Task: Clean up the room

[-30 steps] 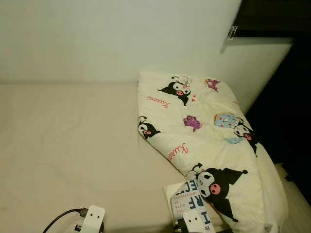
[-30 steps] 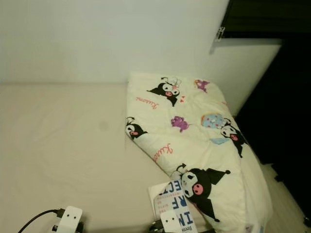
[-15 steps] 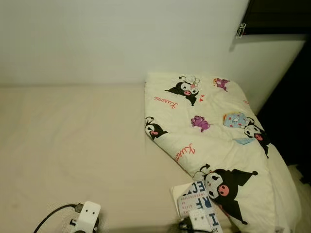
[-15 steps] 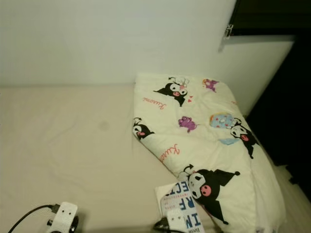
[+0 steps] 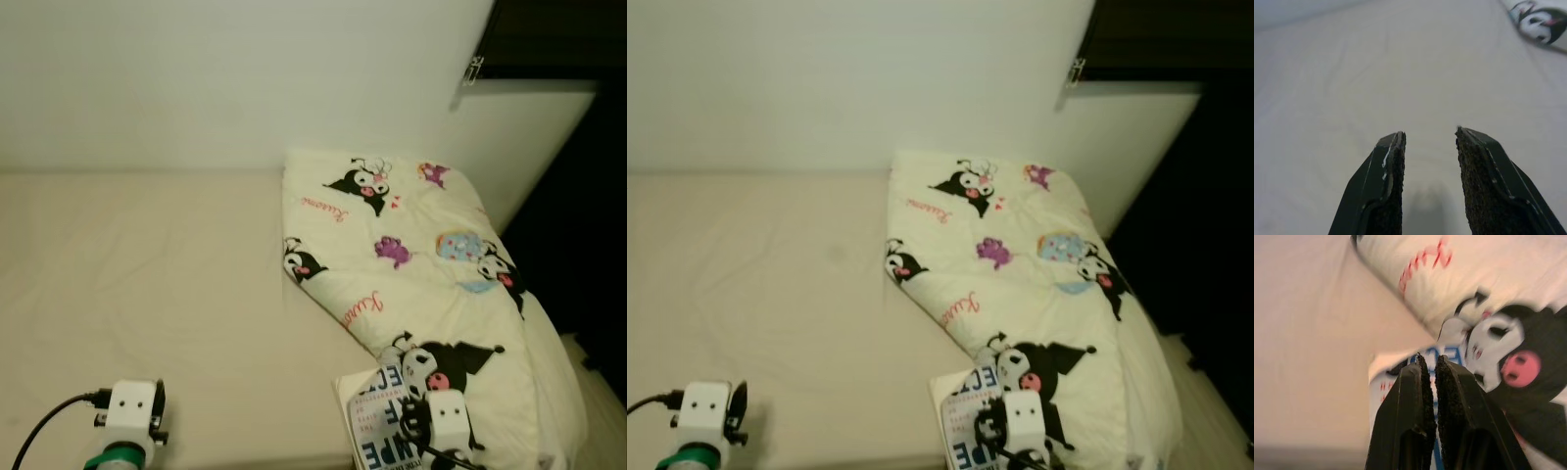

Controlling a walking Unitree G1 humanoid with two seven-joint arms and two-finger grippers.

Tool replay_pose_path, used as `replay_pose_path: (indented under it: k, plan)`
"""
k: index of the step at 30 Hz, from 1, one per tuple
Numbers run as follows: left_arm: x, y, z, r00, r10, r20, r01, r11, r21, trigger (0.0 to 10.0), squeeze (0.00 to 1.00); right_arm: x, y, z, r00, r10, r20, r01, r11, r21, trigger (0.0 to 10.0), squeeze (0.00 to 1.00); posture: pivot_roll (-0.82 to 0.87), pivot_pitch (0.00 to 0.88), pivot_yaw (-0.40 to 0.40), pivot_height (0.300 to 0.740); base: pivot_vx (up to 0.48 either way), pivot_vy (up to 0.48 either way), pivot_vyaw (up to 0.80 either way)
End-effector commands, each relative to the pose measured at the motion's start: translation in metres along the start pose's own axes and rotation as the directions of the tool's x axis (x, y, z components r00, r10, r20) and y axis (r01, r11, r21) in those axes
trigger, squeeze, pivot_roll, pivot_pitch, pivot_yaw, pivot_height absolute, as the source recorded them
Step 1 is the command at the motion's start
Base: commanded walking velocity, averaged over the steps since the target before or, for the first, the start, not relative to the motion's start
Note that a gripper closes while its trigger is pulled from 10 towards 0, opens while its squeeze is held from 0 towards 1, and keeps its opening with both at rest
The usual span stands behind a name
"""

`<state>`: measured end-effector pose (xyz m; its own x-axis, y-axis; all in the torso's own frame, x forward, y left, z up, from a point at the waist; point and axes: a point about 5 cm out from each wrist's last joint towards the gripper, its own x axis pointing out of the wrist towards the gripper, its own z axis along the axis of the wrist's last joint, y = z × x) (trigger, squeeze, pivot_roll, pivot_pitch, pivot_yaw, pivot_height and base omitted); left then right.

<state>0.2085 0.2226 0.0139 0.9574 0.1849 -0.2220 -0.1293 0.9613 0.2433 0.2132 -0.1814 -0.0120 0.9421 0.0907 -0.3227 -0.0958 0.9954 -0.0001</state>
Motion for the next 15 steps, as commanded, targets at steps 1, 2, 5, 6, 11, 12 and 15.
replay_pose_path:
  k: [1, 2, 5, 6, 11, 12, 15]
  plan:
    - [-0.002, -0.006, 0.0, 0.999, -0.041, -0.012, 0.041, 0.999, 0.028, 10.0, 0.0, -0.003, 0.004, 0.002, 1.0, -0.018, 0.009, 0.017, 1.0, 0.014, 10.0, 0.0, -0.01, 0.0, 0.03, 0.74, 0.0, 0.0, 0.0]
    - [-0.002, -0.006, 0.0, 0.999, -0.041, -0.012, 0.041, 0.999, 0.028, 10.0, 0.0, -0.003, 0.004, 0.002, 1.0, -0.018, 0.009, 0.017, 1.0, 0.014, 10.0, 0.0, -0.01, 0.0, 0.03, 0.74, 0.0, 0.0, 0.0]
    - [-0.001, -0.01, 0.005, 0.998, -0.062, -0.004, 0.062, 0.998, 0.032, 10.0, 0.0, 0.0, 0.005, 0.002, 1.0, -0.018, 0.009, 0.018, 1.0, 0.014, 10.0, 0.0, 0.01, 0.0, 0.03, 0.74, 0.0, 0.0, 0.0]
    - [0.002, -0.012, 0.009, 0.997, -0.076, 0.0, 0.076, 0.997, 0.022, 10.0, 0.0, 0.007, 0.005, 0.003, 1.0, -0.013, 0.016, 0.013, 1.0, 0.028, 10.0, 0.0, 0.05, 0.0, 0.056, 0.74, 0.0, 0.0, 0.0]
    - [0.007, -0.034, -0.034, 0.977, -0.053, -0.206, 0.022, 0.988, -0.153, 10.0, 0.0, 0.015, 0.011, -0.029, 0.989, -0.028, -0.146, 0.064, 0.966, 0.251, 10.0, 0.0, -0.01, 0.0, 0.014, 0.74, 0.0, 0.0, 0.0]
    - [0.006, -0.037, -0.04, 0.97, -0.047, -0.239, 0.014, 0.99, -0.142, 10.0, 0.0, 0.011, 0.016, -0.037, 0.98, 0.011, -0.197, 0.033, 0.975, 0.218, 10.0, 0.0, 0.0, 0.0, 0.008, 0.74, 0.0, 0.0, 0.0]
    - [0.006, -0.044, -0.045, 0.958, -0.062, -0.279, 0.026, 0.991, -0.131, 10.0, 0.0, 0.005, 0.018, -0.048, 0.964, 0.027, -0.265, 0.02, 0.984, 0.176, 10.0, 0.0, 0.01, 0.0, 0.002, 0.74, 0.0, 0.0, 0.0]
